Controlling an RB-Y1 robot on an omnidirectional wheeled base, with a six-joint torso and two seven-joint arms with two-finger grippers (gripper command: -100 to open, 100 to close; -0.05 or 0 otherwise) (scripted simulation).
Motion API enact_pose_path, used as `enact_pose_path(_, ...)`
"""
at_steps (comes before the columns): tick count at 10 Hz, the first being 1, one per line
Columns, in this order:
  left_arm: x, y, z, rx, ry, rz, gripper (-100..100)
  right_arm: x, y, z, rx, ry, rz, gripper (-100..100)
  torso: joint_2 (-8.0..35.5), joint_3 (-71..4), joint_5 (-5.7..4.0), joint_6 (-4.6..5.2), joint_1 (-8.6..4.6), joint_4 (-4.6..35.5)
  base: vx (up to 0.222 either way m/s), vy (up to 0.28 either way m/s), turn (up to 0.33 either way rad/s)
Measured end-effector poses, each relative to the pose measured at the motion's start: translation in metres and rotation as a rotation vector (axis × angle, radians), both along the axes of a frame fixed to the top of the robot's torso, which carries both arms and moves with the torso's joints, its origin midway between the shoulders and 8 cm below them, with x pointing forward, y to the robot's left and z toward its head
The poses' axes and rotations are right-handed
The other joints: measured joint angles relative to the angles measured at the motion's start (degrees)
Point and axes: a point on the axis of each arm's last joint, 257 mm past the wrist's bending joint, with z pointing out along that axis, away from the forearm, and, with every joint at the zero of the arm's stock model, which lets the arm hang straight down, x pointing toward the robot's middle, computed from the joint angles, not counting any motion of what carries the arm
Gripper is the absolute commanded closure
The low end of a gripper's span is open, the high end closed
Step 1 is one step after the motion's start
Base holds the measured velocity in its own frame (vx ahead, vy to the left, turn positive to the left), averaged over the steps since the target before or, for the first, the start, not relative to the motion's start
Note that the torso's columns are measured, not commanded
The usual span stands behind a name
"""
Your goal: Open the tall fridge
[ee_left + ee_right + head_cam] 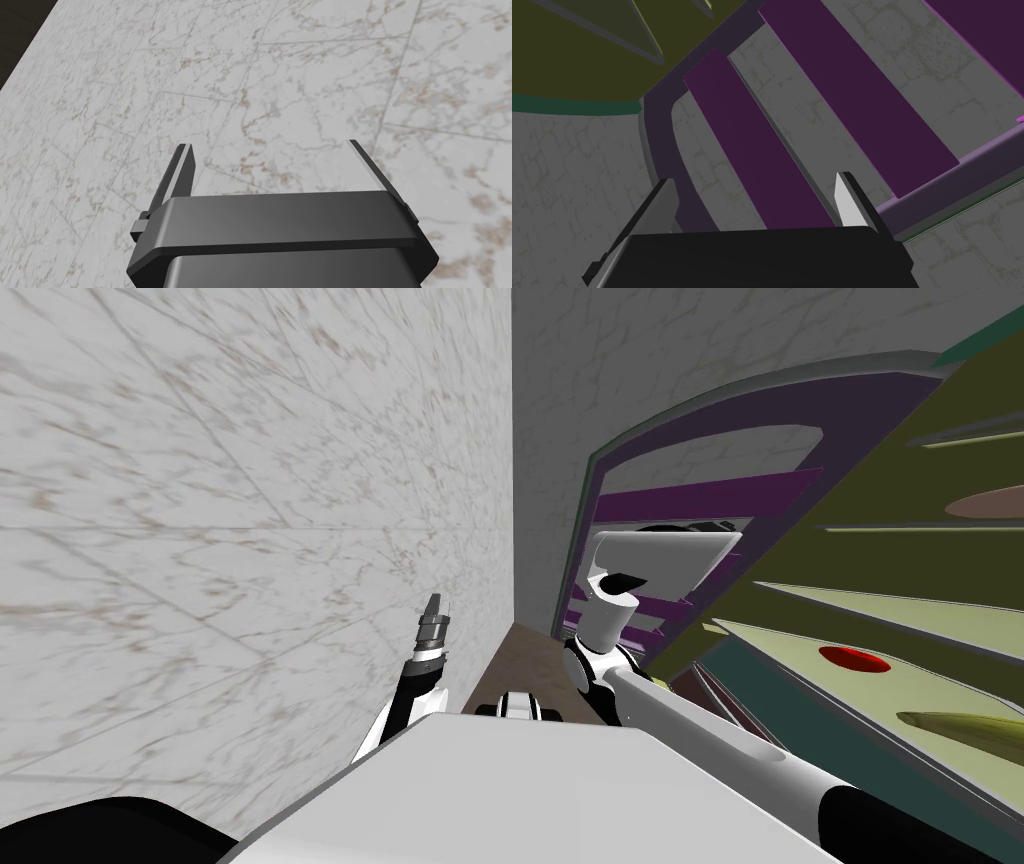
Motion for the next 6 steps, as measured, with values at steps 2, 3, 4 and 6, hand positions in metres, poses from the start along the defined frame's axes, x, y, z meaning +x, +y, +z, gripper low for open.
enact_pose_path(2,0.0000,0.0000,0.0000,0.000,0.000,0.000,0,-0.0001,0.0002,0.0002,0.000,0.002,0.000,0,0.0,0.0,0.00,0.00,0.00,0.0,0.000,0.000,0.000)
enact_pose_path(3,0.0000,0.0000,0.0000,0.000,0.000,0.000,0,-0.0001,0.0002,0.0003,0.000,0.002,0.000,0,0.0,0.0,0.00,0.00,0.00,0.0,0.000,0.000,0.000)
enact_pose_path(4,0.0000,0.0000,0.0000,0.000,0.000,0.000,0,-0.0001,0.0002,0.0003,0.000,0.002,0.000,0,0.0,0.0,0.00,0.00,0.00,0.0,0.000,0.000,0.000)
enact_pose_path(6,0.0000,0.0000,0.0000,0.000,0.000,0.000,0,-0.0001,0.0002,0.0003,0.000,0.002,0.000,0,0.0,0.0,0.00,0.00,0.00,0.0,0.000,0.000,0.000)
